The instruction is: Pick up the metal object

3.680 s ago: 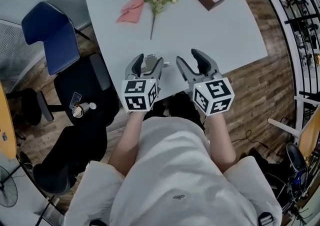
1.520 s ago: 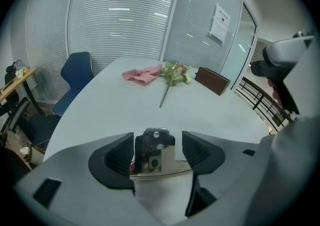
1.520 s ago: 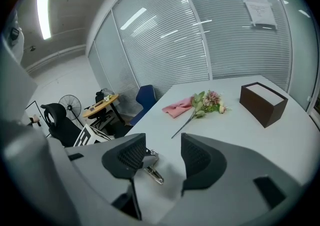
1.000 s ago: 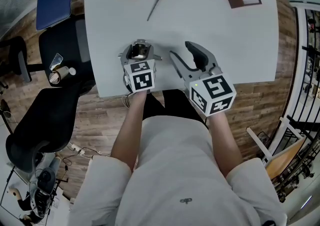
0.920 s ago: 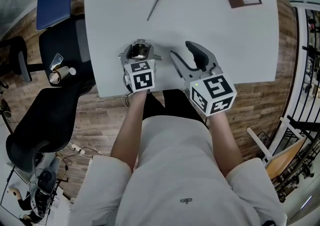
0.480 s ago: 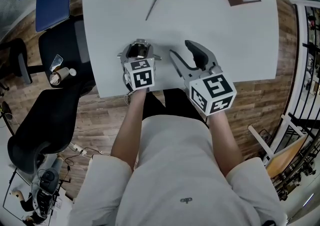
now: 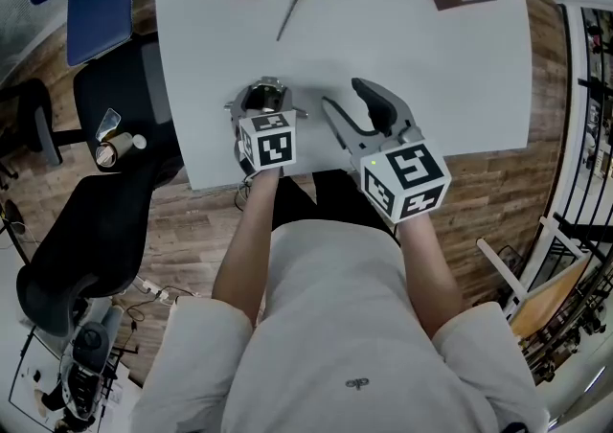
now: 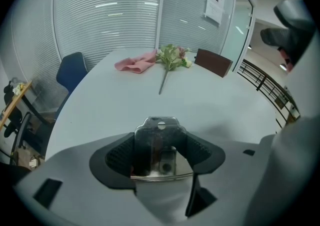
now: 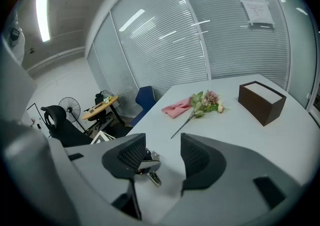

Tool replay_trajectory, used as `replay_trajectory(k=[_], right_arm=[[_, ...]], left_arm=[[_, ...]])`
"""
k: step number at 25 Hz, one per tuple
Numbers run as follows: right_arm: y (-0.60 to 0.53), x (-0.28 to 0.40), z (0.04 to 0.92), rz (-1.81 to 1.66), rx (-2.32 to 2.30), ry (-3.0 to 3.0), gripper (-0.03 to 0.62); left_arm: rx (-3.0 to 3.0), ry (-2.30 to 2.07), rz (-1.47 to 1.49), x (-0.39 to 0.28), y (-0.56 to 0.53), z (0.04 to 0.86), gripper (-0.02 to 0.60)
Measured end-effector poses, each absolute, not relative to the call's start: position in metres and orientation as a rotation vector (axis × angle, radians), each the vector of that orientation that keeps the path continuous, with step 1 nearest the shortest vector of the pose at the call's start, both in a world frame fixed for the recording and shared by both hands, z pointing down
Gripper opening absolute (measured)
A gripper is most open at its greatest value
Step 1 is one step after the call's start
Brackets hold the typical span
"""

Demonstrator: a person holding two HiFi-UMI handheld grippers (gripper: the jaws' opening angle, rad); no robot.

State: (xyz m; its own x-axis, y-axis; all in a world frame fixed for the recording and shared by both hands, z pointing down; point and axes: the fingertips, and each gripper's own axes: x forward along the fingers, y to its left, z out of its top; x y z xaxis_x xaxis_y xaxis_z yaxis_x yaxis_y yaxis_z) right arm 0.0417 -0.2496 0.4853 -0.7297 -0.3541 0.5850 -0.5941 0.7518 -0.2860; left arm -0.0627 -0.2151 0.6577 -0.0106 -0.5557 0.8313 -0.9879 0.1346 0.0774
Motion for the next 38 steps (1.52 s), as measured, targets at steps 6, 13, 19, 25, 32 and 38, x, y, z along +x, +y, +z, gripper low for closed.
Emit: replay_trajectory(k=[6, 13, 19, 25, 32, 38], right_arm=[[-0.249, 0.042, 0.484, 0.631, 0.729, -2.441, 0.213], [-0.248, 0.044, 0.478, 0.622, 0.764, -2.440, 0.213], [-0.248, 0.041, 0.473, 0.621, 0.800, -2.444, 0.213], [-0.247, 0.037, 0.461, 0.605, 0.850, -2.461, 0.213], [-0.244, 0.034, 0.450, 0.592, 0.930, -2.470, 0.213], [-0.236, 0.031, 0.440, 0.572, 0.994, -2.474, 0.213]], left_arm=[[1.519, -1.647, 0.753, -0.062, -0.215, 0.659, 0.296], [1.524, -1.631, 0.768, -0.064, -0.213, 0.658, 0.296], [1.539, -1.618, 0.783, -0.068, -0.210, 0.656, 0.296], [1.586, -1.611, 0.788, -0.071, -0.211, 0.644, 0.296], [1.649, -1.610, 0.789, -0.082, -0.213, 0.627, 0.296], [1.717, -1.621, 0.756, -0.092, -0.209, 0.605, 0.295]])
